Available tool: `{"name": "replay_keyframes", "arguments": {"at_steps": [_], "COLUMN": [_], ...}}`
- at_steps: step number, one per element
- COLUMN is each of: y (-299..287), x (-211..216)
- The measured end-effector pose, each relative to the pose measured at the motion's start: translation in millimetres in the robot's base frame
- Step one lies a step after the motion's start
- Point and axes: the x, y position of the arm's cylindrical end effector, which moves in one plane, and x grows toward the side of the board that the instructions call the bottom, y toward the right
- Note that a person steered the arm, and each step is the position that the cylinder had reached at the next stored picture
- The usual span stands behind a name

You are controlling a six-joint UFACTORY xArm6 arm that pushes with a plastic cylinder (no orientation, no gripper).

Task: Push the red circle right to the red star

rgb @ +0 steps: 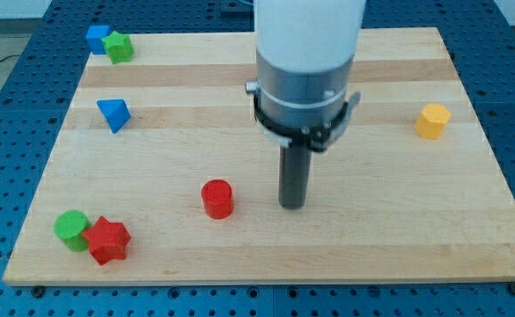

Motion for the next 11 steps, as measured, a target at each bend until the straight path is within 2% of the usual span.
{"name": "replay_keyframes", "arguments": {"at_steps": [1,3,4,5,6,9,10,11], "y": [-67.9,-143.2,-133.6,-95.4,-95.5,-151.4,-97.9,13.1], "x": [-13.6,16.7,-7.1,-1.8,27.8,32.2,11.9,-14.0]}}
